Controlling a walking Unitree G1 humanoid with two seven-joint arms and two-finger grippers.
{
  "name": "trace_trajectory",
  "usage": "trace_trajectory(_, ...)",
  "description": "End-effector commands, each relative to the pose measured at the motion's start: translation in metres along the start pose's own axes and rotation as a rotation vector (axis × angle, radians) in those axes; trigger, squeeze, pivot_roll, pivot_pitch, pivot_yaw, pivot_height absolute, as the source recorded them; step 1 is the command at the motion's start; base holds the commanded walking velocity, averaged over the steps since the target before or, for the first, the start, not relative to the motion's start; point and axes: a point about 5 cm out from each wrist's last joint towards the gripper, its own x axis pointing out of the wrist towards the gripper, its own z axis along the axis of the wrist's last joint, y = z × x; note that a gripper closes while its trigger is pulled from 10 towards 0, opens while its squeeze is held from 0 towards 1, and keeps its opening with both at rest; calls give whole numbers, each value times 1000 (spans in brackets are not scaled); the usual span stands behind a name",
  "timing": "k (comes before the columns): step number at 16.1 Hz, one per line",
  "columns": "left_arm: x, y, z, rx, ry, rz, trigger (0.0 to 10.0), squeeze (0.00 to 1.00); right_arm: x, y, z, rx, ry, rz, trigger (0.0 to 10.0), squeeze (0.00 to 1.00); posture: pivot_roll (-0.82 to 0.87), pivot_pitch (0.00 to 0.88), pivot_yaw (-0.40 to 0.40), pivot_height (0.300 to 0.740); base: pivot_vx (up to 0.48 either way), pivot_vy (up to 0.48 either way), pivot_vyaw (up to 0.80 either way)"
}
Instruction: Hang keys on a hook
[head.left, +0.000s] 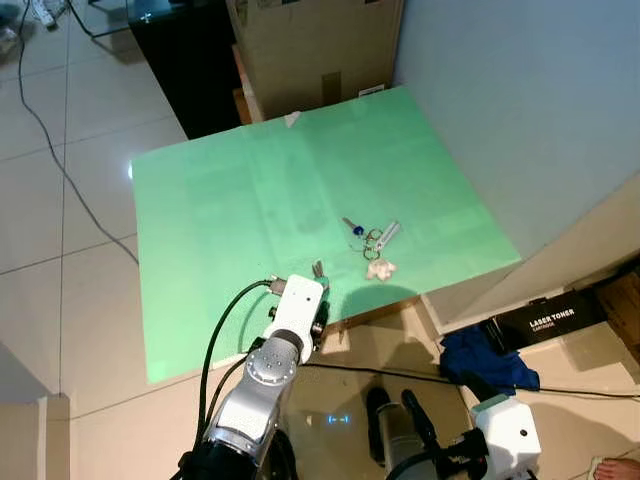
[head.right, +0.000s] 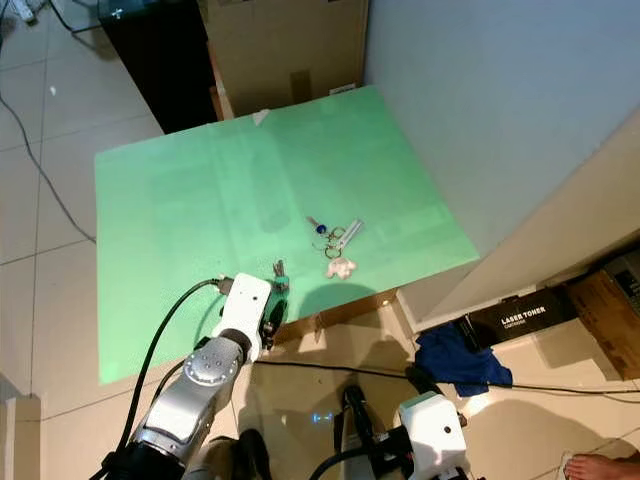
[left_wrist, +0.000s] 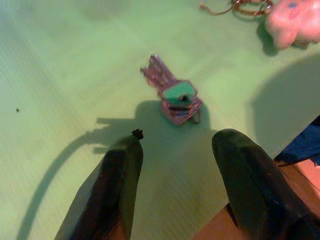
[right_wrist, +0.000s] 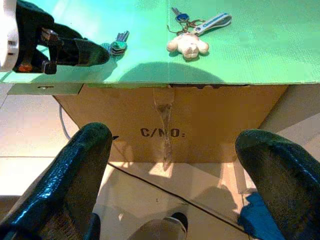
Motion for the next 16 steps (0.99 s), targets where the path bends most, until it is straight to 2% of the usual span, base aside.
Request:
trace_trajectory(1,-6,-33,-2,-85,3,-75,8784,0,-2,1,-5,17,13,6,10000,0,-291,254,64,740,0,0,0)
trace_trajectory(5,-7,-41,-3,-131,32,-113,8784,0,-3,3,-4,21,13,5,10000,0,-295,262,64,740,0,0,0)
trace_trajectory(12,15,-60,6,-145,33,-143,8431,0,-7,6,-3,27,16,6,10000,0,-317,284,69,740,0,0,0)
trace_trajectory(15,16,-64,16,-154,-2,-157,8510,0,-10,8,-5,34,23,-4,10000,0,-321,291,77,740,0,0,0)
trace_trajectory(16,18,-63,13,-143,3,-147,7922,0,-11,9,-5,36,25,-6,10000,0,-321,292,80,740,0,0,0)
